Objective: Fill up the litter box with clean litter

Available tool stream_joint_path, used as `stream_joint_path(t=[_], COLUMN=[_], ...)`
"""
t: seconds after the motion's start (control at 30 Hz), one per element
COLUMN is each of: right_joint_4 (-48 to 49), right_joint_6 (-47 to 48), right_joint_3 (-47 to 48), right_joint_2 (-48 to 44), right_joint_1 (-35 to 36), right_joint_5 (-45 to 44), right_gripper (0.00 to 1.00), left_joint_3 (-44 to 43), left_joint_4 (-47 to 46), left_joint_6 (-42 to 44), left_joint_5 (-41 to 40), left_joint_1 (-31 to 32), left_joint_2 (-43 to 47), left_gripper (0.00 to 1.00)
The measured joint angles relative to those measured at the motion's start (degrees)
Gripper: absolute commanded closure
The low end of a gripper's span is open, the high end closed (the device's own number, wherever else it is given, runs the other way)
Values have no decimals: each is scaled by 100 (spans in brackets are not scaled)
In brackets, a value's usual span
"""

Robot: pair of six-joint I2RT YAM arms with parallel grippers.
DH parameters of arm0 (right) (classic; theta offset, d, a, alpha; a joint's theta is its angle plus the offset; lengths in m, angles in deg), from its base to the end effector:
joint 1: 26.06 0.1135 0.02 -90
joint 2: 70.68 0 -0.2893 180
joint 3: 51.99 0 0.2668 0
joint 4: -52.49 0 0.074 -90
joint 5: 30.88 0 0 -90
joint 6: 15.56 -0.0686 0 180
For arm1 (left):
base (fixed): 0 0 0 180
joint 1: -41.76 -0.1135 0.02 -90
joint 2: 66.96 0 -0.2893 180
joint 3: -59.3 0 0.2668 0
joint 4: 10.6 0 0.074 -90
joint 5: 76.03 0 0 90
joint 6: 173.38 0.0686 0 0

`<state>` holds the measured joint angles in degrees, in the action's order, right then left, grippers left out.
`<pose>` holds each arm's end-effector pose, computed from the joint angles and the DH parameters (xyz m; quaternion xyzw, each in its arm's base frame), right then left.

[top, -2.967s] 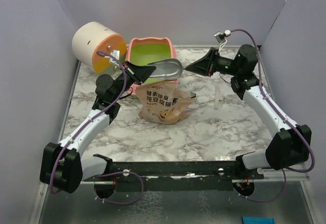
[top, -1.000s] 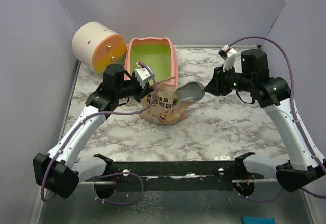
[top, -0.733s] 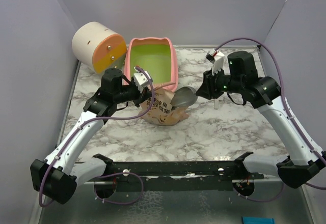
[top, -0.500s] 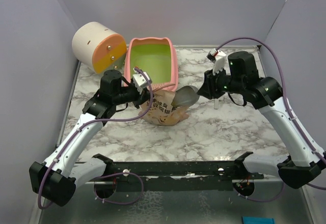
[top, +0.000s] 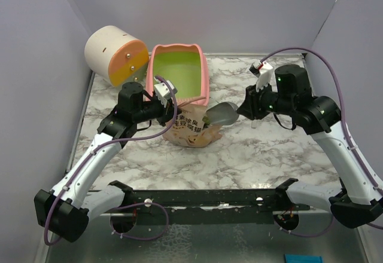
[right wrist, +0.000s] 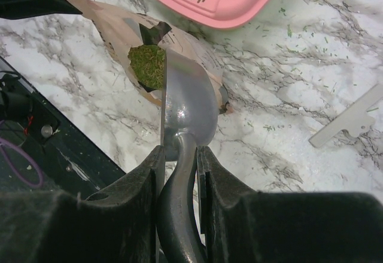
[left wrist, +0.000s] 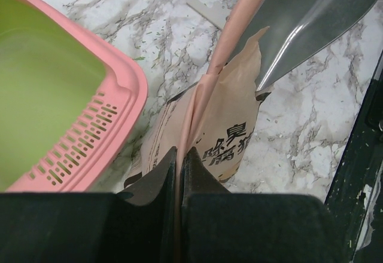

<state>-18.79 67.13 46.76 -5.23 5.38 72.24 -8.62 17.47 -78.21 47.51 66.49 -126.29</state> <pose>0.1913 0.1352 0.4365 -0.2356 0.8626 0.2414 0.3769 0.2202 -0.1432 0.3584 0.3626 0.7124 -0.3261 0.5047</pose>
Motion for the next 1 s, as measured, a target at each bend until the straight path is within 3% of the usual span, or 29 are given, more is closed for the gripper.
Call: stream_joint_path(t=[0.3,1.0], right_joint_4=[116,131], right_joint_6=[9,39], right_joint_3=[-299,-223], right_joint_2=[-68,372], right_joint_1=[0,166], right_joint_5=[17,376], right_gripper=[99,99], left_joint_3=[151,1370], left_joint_4=[-271,-1106], left_joint_6=[-210,140], left_joint_5=[142,1001], left_joint_1=[105,129], left_joint_2=[20,1062], left_gripper=[100,99])
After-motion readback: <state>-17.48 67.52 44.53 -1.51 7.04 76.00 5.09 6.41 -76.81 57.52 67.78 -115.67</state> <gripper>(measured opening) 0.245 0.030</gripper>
